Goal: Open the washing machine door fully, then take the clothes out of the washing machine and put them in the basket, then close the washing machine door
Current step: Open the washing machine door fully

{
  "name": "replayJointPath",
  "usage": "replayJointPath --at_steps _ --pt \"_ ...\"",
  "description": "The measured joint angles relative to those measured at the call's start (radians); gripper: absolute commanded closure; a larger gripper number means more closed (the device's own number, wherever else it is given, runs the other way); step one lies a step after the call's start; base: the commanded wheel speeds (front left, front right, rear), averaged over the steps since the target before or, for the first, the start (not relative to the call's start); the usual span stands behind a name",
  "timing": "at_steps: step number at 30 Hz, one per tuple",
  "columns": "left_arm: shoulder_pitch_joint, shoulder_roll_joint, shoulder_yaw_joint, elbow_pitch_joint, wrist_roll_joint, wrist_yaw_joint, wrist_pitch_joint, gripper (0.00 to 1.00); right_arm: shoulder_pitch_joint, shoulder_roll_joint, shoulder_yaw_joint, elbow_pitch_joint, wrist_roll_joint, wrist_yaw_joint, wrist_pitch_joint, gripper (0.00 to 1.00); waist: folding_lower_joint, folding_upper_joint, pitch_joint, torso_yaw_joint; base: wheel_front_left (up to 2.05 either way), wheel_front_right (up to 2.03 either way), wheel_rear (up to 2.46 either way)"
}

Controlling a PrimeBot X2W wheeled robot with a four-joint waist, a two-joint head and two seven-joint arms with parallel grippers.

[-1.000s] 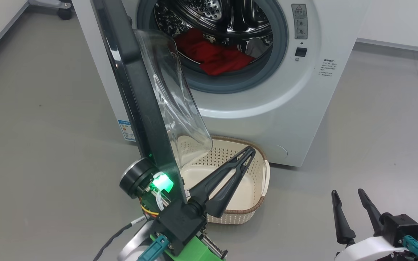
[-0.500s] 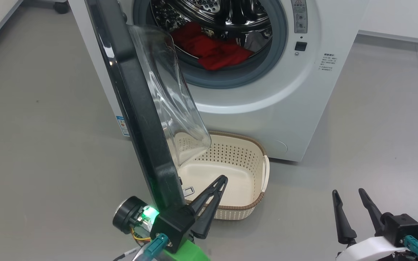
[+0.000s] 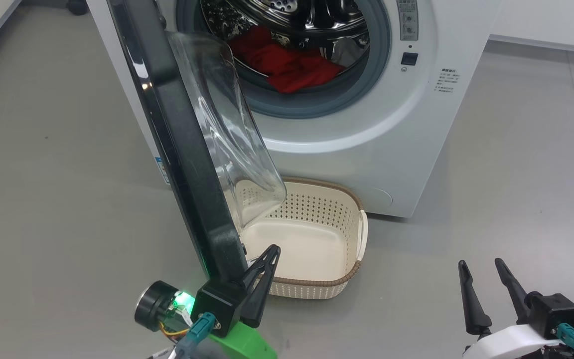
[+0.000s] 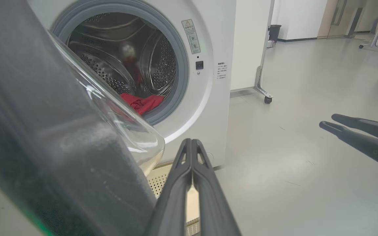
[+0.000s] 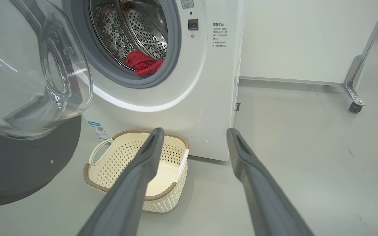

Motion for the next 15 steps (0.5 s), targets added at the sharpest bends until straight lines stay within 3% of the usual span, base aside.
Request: replayJointPath --at_steps 15 --pt "0.022 0.000 0.034 0.043 0.000 0.019 -0.008 1.00 0.000 0.000 -0.015 0.001 -0.006 0.004 0.000 0.00 0.0000 0.0000 0.009 0.007 0.00 0.00 0.00"
